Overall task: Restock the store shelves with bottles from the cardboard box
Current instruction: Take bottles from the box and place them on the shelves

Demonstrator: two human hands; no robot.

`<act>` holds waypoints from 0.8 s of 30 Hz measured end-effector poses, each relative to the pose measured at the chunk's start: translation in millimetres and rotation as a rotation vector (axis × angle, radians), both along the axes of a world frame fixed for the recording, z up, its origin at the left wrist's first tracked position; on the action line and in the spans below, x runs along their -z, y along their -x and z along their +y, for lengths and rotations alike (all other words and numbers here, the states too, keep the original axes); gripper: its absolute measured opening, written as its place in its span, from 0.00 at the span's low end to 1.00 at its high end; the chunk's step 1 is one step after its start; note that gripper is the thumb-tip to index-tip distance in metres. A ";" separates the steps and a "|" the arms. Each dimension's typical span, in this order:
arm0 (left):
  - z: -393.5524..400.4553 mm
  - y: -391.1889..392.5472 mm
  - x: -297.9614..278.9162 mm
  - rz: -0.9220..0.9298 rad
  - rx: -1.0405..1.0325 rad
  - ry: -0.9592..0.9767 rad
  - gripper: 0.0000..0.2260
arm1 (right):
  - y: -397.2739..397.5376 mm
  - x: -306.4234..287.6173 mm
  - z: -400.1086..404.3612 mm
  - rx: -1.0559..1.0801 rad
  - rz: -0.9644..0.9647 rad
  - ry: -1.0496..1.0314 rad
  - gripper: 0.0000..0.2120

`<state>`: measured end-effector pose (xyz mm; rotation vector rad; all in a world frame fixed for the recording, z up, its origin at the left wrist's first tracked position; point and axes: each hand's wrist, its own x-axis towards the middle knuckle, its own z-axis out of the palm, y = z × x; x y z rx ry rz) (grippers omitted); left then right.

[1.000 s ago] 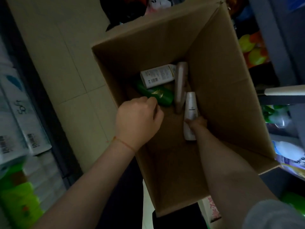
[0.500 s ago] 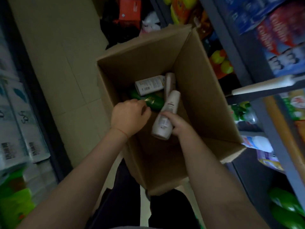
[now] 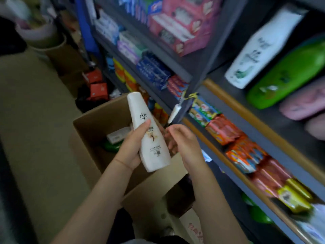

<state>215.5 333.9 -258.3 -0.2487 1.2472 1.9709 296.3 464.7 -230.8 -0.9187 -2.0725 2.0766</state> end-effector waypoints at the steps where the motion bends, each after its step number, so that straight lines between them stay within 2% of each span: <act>1: 12.3 -10.3 -9.7 0.029 0.022 -0.014 0.29 | -15.8 -8.1 9.6 -0.008 -0.010 -0.050 0.06; 4: 53.1 -40.8 -44.3 0.165 0.123 -0.011 0.30 | -63.6 -36.9 36.9 -0.040 -0.010 -0.139 0.14; 7: 95.5 -74.6 -80.2 0.387 0.299 -0.018 0.28 | -105.9 -61.4 65.6 -0.023 0.059 -0.207 0.24; 11: 144.9 -115.5 -120.3 0.662 0.560 -0.021 0.26 | -158.0 -80.4 103.3 0.124 0.101 -0.311 0.31; 14: 168.3 -140.4 -130.1 0.759 0.727 -0.011 0.24 | -191.2 -85.1 116.8 0.242 0.121 -0.355 0.29; 16: 179.6 -151.9 -131.6 0.791 0.756 -0.005 0.25 | -205.9 -87.0 122.0 0.320 0.196 -0.382 0.26; 20: 200.2 -155.3 -132.9 0.899 0.710 -0.036 0.29 | -216.1 -97.5 137.7 0.466 0.320 -0.542 0.22; 24: 215.9 -150.0 -134.7 0.933 0.609 -0.064 0.31 | -207.4 -98.9 161.0 0.553 0.301 -0.632 0.20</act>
